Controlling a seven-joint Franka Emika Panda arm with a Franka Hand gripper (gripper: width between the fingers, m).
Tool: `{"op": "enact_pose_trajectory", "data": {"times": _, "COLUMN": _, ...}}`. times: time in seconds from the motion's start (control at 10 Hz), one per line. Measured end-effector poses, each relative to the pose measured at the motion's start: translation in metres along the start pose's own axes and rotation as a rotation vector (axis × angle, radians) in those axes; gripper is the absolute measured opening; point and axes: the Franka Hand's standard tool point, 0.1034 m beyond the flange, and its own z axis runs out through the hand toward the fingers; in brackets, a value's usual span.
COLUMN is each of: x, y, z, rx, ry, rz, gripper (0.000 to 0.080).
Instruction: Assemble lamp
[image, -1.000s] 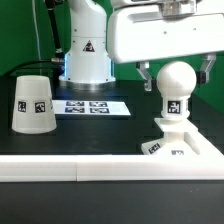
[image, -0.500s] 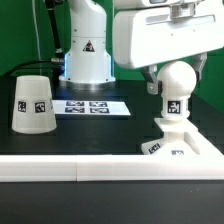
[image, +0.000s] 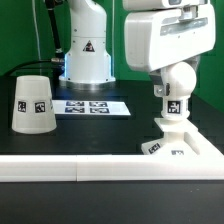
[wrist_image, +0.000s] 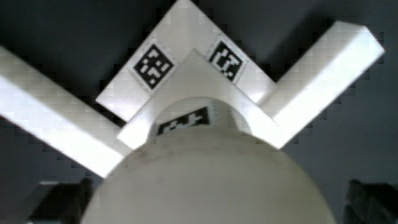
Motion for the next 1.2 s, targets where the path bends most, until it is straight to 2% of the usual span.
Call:
{"op": "enact_pose_trajectory", "data": {"times": 0.1, "x": 0.0017, "y": 0.0015, "z": -0.0011, "rx": -0.020, "ry": -0.005, "rz": -0.073, "gripper": 0.0699}}
{"op": "enact_pose_trajectory", "data": {"times": 0.2, "x": 0.0026, "y": 0.0035, "z": -0.0019, "rx": -0.037, "ry": -0.009, "rz": -0.144, "gripper": 0.0588}}
{"op": "enact_pose_trajectory", "data": {"times": 0.7, "x": 0.0014, "y": 0.0045, "z": -0.0020, "rx": -0.040, "ry": -0.005, "rz": -0.045, "gripper": 0.0576}}
{"op": "enact_pose_trajectory", "data": {"times": 1.0, "x": 0.0059, "y": 0.0005, "z": -0.0016, "rx": -0.058, "ry": 0.025, "rz": 0.326, "gripper": 0.0577}}
{"op": "enact_pose_trajectory", "data": {"times": 1.2, "x": 0.0053, "y": 0.0024, "z": -0.0010, "rx": -0.060, "ry": 0.037, "rz": 0.542, "gripper": 0.0577}}
